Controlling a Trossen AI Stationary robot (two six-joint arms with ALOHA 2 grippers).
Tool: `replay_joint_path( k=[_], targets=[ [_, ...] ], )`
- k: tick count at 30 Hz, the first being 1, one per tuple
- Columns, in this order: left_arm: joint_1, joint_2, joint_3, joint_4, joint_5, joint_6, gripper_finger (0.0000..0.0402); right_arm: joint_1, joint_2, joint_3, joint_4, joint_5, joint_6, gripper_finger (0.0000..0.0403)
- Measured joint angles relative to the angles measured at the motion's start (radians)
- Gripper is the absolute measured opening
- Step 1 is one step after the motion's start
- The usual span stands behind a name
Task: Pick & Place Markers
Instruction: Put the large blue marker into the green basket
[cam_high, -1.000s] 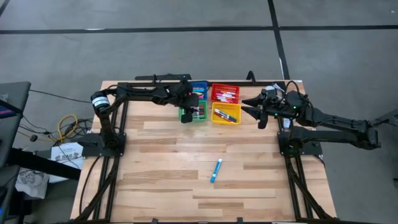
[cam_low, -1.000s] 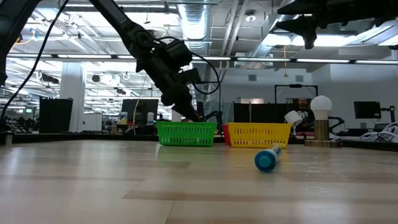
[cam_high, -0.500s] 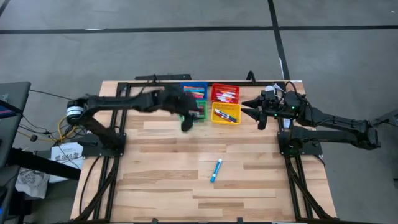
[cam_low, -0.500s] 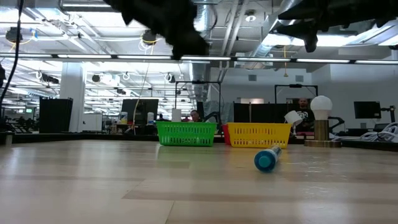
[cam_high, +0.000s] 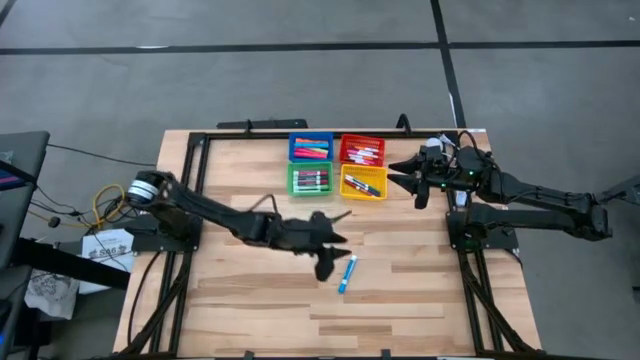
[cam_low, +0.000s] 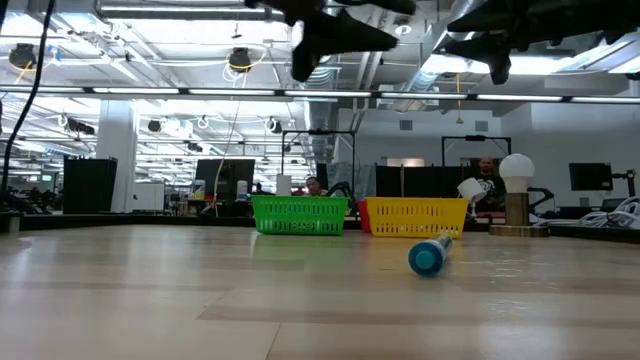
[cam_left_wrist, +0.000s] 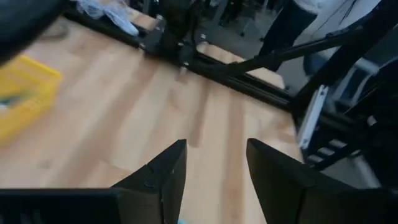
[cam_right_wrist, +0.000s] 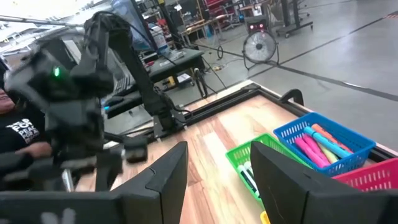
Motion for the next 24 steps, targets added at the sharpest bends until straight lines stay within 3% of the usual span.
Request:
replay_joint_path(
  k=[11,16,24],
  targets=[
    [-0.059,0.251,0.184,0.053,-0.028,-0.246,0.0167,0.001,-0.001,0.000,-0.017,0.000,-0.003,0.0164],
    [-0.043,0.296,0.230,-0.098,-0.033,-0.446,0.0165,0.001,-0.001,0.000,-0.018,0.000,-0.009,0.0168],
    [-0.055,0.347,0.233,-0.117,-0.032,-0.692,0.0159,0.001,-0.001,0.000,-0.018,0.000,-0.054,0.0166]
  ],
)
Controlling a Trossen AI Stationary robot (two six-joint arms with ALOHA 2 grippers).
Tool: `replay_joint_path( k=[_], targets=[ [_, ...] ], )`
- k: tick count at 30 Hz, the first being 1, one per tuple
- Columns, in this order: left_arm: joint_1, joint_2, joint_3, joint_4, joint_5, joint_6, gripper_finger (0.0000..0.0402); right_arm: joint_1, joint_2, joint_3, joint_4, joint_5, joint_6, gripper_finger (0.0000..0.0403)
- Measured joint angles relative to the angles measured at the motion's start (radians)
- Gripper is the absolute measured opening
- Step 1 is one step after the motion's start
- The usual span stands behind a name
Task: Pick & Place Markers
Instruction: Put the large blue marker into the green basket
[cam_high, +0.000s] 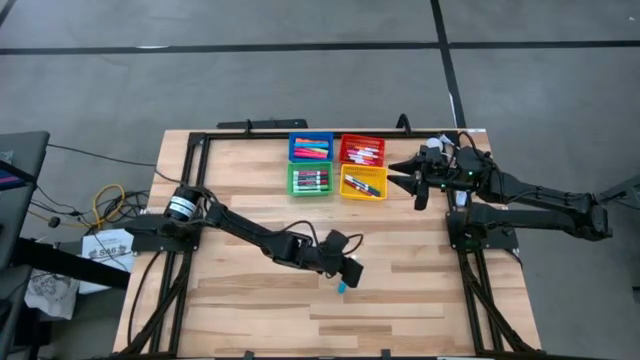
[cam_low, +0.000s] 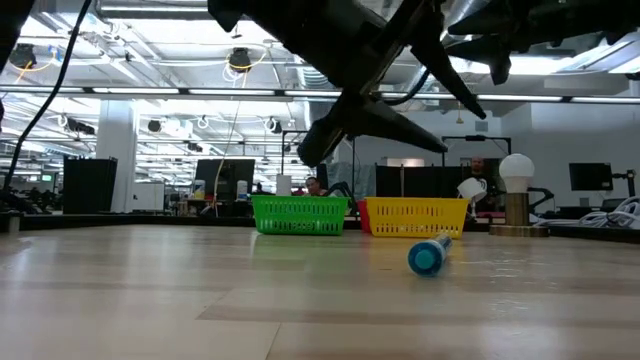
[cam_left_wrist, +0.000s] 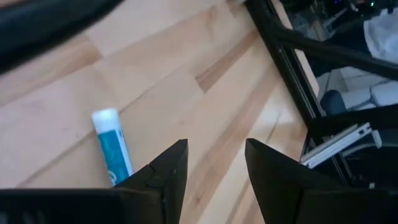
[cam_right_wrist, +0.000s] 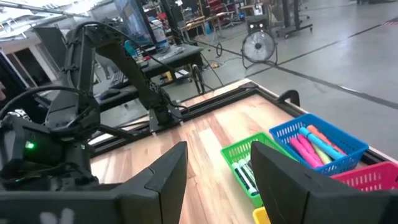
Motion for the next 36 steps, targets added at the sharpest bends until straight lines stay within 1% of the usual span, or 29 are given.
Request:
replay_joint_path(
  k=[8,11,14,19,23,31,36],
  targets=[
    [0.000,-0.011,0.000,-0.068,-0.016,-0.002,0.0159,0.000,0.000,0.000,0.001,0.000,-0.002,0.0169],
    [-0.007,-0.011,0.000,-0.113,-0.016,-0.028,0.0159,0.000,0.000,0.000,0.001,0.000,-0.002,0.0169],
    [-0.011,-0.011,0.000,-0.124,-0.016,-0.038,0.0159,0.000,0.000,0.000,0.002,0.000,-0.002,0.0167],
    [-0.013,-0.011,0.000,-0.120,-0.014,-0.038,0.0160,0.000,0.000,0.000,0.002,0.000,-0.002,0.0164],
    [-0.011,-0.011,0.000,-0.104,0.011,-0.035,0.0160,0.000,0.000,0.000,0.002,0.000,-0.001,0.0165],
    [-0.010,-0.011,0.000,-0.090,0.011,-0.035,0.0159,0.000,0.000,0.000,0.002,0.000,0.005,0.0165],
    [-0.010,-0.011,0.000,-0.040,0.012,-0.037,0.0159,0.000,0.000,0.000,0.002,0.000,0.006,0.0165]
  ],
)
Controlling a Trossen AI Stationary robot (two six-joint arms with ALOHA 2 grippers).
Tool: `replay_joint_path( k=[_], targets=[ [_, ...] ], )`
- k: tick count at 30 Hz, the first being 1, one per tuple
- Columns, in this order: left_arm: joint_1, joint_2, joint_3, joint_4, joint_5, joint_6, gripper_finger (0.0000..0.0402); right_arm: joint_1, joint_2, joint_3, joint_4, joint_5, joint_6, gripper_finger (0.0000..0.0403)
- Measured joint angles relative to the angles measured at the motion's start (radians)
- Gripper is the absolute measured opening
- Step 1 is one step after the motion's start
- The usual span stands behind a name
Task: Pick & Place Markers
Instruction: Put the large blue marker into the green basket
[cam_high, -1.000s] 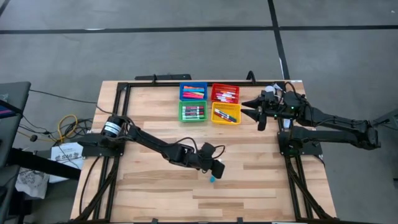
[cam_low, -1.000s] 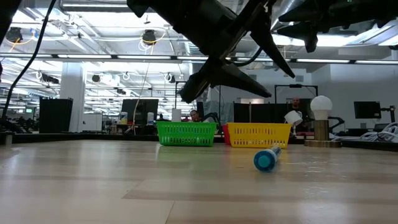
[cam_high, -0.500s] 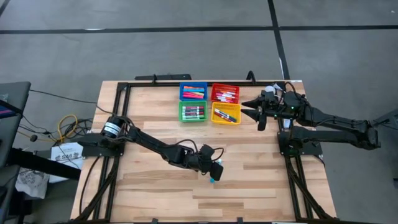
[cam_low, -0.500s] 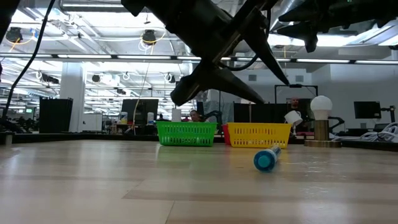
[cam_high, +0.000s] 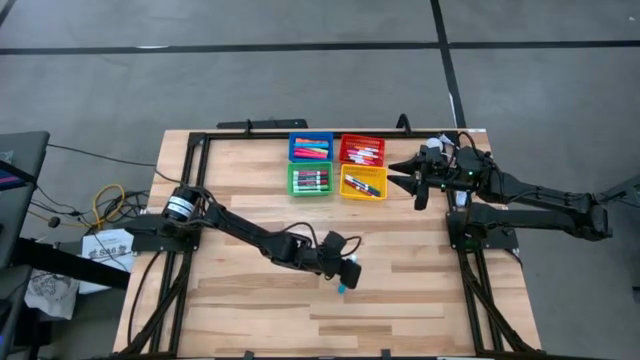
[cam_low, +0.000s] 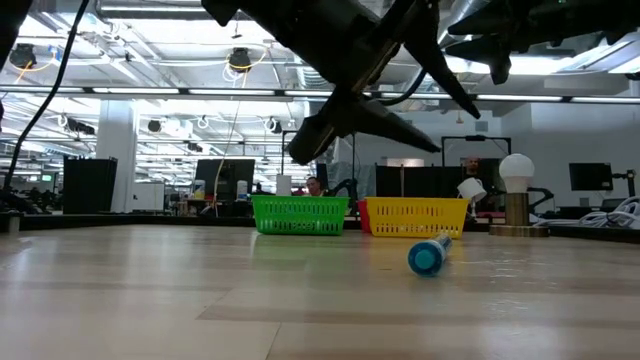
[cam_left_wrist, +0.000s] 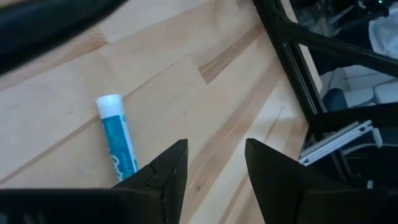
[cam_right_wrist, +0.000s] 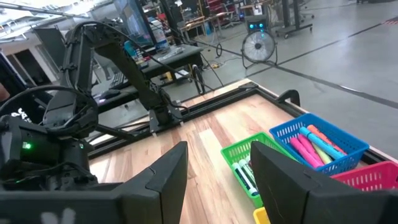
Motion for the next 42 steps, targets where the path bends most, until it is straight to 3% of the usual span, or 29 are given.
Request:
replay_joint_path(
  k=[12,19,24,28,34,42],
  targets=[
    [-0.001,0.000,0.041,-0.014,0.032,-0.071,0.0159,0.000,0.000,0.000,0.000,0.000,-0.004,0.0166],
    [0.001,0.002,0.155,-0.220,0.001,-0.061,0.0159,0.000,0.000,0.000,0.000,0.000,-0.008,0.0169],
    [0.017,0.009,0.161,-0.328,-0.017,-0.069,0.0159,0.000,0.000,0.000,0.000,0.000,-0.025,0.0166],
    [0.033,0.049,0.168,-0.357,-0.020,-0.125,0.0159,0.000,0.000,0.000,0.001,0.000,-0.027,0.0168],
    [0.028,0.151,0.273,-0.418,0.030,-0.131,0.0159,0.000,0.000,0.000,0.001,0.000,-0.026,0.0168],
    [0.023,0.161,0.285,-0.494,0.022,-0.153,0.0159,0.000,0.000,0.000,0.001,0.000,-0.026,0.0168]
  ],
)
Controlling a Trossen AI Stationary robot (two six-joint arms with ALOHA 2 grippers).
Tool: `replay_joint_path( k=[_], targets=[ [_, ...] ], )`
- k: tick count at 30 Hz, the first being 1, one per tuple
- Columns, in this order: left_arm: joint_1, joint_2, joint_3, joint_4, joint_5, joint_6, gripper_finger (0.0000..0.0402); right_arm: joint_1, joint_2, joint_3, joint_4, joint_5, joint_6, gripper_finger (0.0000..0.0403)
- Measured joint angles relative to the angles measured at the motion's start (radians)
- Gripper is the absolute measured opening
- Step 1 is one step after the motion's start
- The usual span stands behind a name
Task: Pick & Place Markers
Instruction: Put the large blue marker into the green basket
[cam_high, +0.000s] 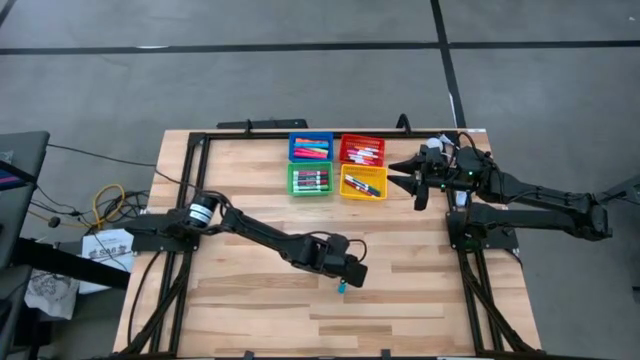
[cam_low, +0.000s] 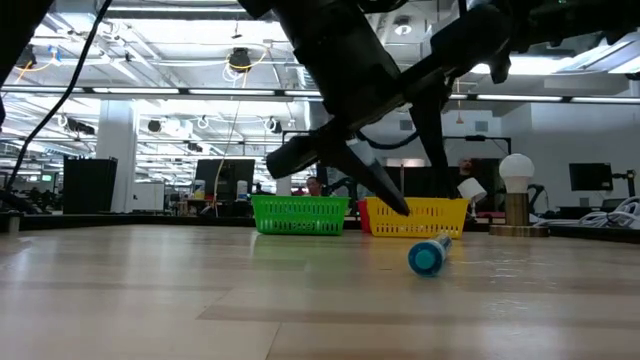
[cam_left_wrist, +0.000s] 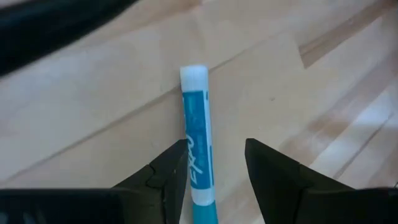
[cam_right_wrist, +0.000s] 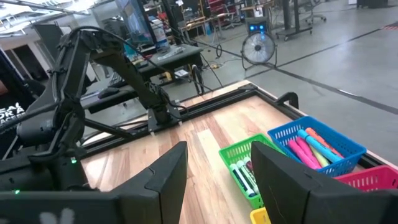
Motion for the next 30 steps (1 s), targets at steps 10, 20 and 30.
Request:
replay_joint_path(
  k=[10,20,30],
  targets=[
    [-0.006,0.027,0.001,0.015,0.017,-0.005,0.0159,0.000,0.000,0.000,0.000,0.000,0.000,0.0166],
    [-0.005,0.073,0.005,0.021,0.058,-0.002,0.0159,0.000,0.000,0.000,0.008,0.000,0.001,0.0168],
    [-0.004,0.110,0.012,-0.046,0.087,-0.044,0.0159,0.000,0.000,0.000,0.008,0.000,0.008,0.0169]
  ],
)
